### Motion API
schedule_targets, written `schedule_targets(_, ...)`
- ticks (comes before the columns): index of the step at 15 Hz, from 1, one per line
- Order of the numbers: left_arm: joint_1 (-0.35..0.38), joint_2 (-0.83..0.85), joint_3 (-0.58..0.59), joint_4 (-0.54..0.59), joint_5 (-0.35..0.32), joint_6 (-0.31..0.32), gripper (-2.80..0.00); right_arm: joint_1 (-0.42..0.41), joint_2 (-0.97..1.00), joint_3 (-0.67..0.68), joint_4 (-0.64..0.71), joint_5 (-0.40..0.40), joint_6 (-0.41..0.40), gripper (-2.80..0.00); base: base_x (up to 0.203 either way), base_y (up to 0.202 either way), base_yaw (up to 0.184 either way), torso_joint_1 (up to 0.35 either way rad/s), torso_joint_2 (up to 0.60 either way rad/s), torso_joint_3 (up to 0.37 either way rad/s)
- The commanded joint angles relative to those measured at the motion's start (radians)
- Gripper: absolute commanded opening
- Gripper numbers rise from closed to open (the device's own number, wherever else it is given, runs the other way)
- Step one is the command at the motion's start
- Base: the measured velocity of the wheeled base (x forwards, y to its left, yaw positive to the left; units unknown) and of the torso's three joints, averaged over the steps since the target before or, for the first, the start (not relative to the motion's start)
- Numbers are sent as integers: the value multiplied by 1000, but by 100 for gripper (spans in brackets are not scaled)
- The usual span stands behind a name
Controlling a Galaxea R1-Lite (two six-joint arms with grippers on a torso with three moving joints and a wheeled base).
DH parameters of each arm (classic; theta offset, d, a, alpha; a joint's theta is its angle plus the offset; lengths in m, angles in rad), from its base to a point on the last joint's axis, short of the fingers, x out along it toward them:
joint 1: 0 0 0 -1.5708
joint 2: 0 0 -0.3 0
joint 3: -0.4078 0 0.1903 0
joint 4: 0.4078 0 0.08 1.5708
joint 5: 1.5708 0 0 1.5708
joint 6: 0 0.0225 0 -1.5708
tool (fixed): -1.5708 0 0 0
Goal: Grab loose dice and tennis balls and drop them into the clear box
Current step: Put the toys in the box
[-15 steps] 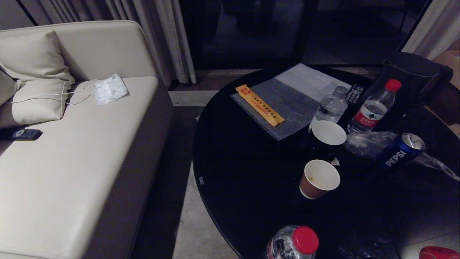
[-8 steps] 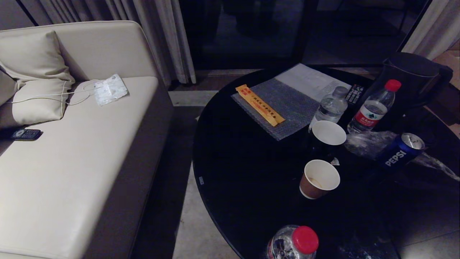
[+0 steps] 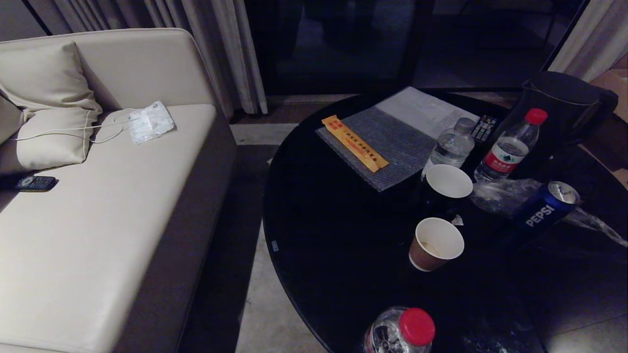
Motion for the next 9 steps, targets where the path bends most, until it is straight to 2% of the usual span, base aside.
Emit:
schedule_targets(1,0,1,0,1,1,-1,-280,0,-10,0,4,0,2,-280,0,0,0,0,0,0)
schedule_targets(9,0,1,0,1,1,-1,-280,0,-10,0,4,0,-2,-280,0,0,0,0,0,0)
